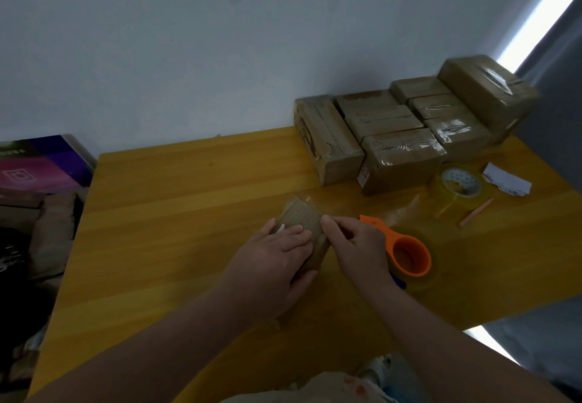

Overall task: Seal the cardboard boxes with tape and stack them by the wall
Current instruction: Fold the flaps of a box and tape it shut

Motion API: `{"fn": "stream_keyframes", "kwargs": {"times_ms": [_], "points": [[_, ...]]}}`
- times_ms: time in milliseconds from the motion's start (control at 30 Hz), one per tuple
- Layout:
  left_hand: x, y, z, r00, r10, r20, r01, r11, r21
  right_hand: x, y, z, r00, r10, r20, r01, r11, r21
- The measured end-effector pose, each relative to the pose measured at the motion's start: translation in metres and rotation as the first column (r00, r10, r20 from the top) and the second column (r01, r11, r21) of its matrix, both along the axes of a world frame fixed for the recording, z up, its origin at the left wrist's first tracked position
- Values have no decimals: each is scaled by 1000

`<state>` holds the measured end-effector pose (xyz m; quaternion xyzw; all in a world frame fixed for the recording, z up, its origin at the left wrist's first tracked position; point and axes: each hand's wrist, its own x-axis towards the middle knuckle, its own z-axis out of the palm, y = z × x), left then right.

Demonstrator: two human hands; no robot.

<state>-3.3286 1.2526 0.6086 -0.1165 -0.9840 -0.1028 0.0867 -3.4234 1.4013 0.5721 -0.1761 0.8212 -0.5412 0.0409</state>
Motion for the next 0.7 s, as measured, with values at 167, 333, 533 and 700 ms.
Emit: {"fn": "stream_keyframes", "kwargs": {"times_ms": [167, 333, 533, 700], "points": [[-1, -1, -1, 1000, -7, -5, 8, 1000, 6, -1, -4, 1, 990, -46, -132, 51, 998, 39], [-5, -5, -3, 994, -15, -106, 25, 995, 93, -6, -6, -1, 986, -162, 31, 162, 987, -9], [-5, -8, 9, 946, 318, -57, -275, 885, 377, -14, 0, 30, 983, -7, 182, 17, 998, -52], [-15, -17, 16, 890, 318, 325, -403, 884, 238, -21, -13, 37, 999, 21, -32, -15, 982, 191]]}}
